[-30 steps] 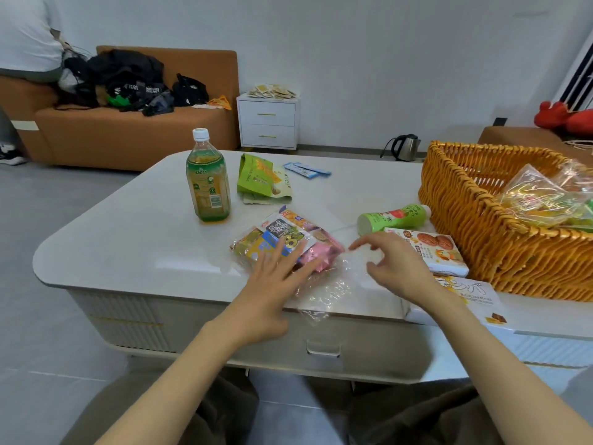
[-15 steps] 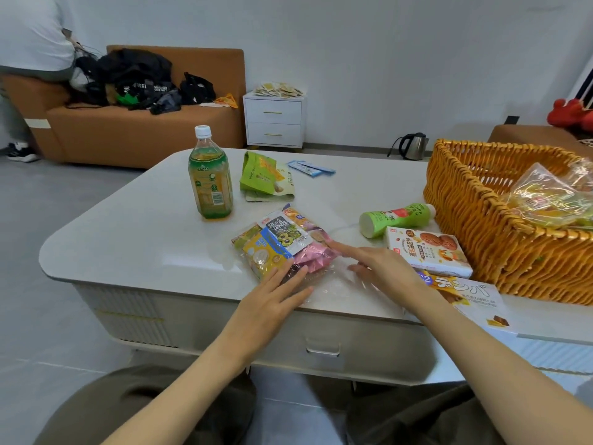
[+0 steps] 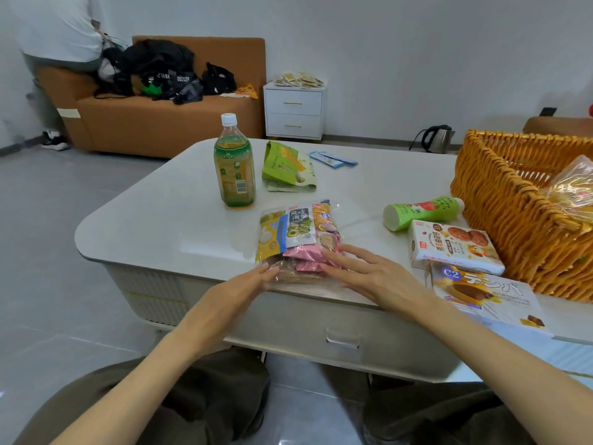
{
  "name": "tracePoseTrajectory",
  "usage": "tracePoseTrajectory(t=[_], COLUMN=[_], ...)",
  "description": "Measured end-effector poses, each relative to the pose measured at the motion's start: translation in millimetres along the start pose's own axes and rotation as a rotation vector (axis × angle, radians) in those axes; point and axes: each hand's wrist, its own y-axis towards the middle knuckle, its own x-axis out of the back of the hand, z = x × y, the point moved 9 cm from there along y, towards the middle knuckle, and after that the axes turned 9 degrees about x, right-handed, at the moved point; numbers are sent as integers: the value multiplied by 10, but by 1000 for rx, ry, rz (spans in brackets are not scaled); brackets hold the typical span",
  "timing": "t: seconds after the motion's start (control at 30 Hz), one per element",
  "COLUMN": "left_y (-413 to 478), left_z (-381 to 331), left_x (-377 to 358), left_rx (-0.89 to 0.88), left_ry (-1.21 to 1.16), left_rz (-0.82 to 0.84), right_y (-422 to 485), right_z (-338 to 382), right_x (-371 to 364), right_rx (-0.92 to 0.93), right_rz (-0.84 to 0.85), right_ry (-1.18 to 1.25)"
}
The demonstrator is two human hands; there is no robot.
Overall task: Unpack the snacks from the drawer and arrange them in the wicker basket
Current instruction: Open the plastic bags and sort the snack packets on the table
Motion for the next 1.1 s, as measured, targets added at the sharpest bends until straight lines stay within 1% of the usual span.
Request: tracePoseTrajectory(t=[0.1,0.13,0.17,0.23,0.3,0.4,0.57,0.67,0.73,0.8,0.9,0.97,1.03,1.1], left_y=[-31,-25,-38,37,100,130,123,81,46,29,3,-10,-34,-57], left_z=[100,164,227,299,347,384,483,535,555,580,584,579,563,565], left_x=[87,98,138,202,177,130,14,-66,-101,-138,-183,-182,-147,-122], left_rx=[74,123,183,313,430,539,766,877,932,983,1069,1100,1118,1134], left_ry=[-166,-233,-349,-559,-702,-862,-975,-1021,-1023,-1022,-1100,-1105,-1067,-1055], left_rz=[10,-7,-16,-28,2,-20,-65,-67,-73,-72,-74,-98,-139,-185], right_y=[-33,-54,-71,-96,-107,-127,-223,-354,-448,-487,-494,-477,-474,-511], right_z=[-34,-45,-59,-110,-145,-184,-276,-300,-316,-316,-306,-301,-302,-323], right_x=[-87,-116,-118,-95,-89,-112,-175,-215,-267,-329,-401,-424,-400,-372], right_rx=[-151,-208,-268,-396,-478,-572,-881,-1097,-1208,-1284,-1393,-1425,-1442,-1466], right_rz=[17,27,15,-38,-69,-112,-328,-462,-495,-507,-497,-504,-552,-649], right_ry=[342,477,606,828,960,1050,1227,1243,1226,1270,1352,1402,1397,1368])
